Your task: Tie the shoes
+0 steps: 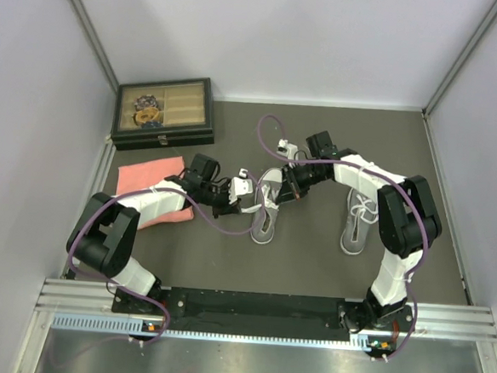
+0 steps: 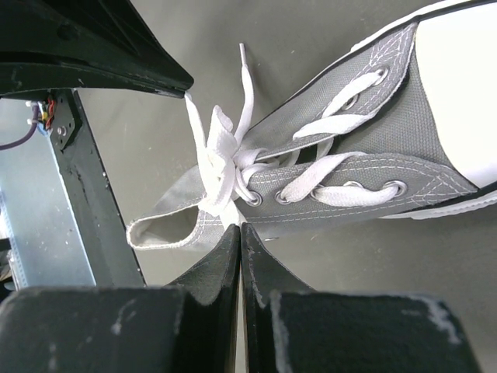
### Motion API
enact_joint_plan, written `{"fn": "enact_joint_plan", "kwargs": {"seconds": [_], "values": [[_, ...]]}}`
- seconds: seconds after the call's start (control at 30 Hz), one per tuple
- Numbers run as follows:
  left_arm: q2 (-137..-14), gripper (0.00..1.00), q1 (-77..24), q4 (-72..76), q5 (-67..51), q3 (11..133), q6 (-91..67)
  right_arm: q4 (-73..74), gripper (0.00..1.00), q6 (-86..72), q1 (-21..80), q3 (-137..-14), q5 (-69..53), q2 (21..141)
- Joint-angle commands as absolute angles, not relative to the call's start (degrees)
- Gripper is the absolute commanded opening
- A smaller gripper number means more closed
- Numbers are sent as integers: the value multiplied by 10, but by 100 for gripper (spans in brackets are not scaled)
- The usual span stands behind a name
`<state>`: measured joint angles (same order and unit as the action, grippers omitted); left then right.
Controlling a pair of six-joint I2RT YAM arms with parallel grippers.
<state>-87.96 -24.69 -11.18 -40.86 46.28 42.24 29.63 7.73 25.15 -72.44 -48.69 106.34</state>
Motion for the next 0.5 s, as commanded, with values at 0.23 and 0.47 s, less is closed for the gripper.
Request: {"fn": "enact_joint_plan", "kwargs": {"seconds": [0.23,0.47], "values": [[-879,0,-240,-145,-428,487,462,308,5,70,244,-747,-527,1043],[-888,0,-240,-136,-441,497,459,299,37,4,228,-744,-553,1050]]}}
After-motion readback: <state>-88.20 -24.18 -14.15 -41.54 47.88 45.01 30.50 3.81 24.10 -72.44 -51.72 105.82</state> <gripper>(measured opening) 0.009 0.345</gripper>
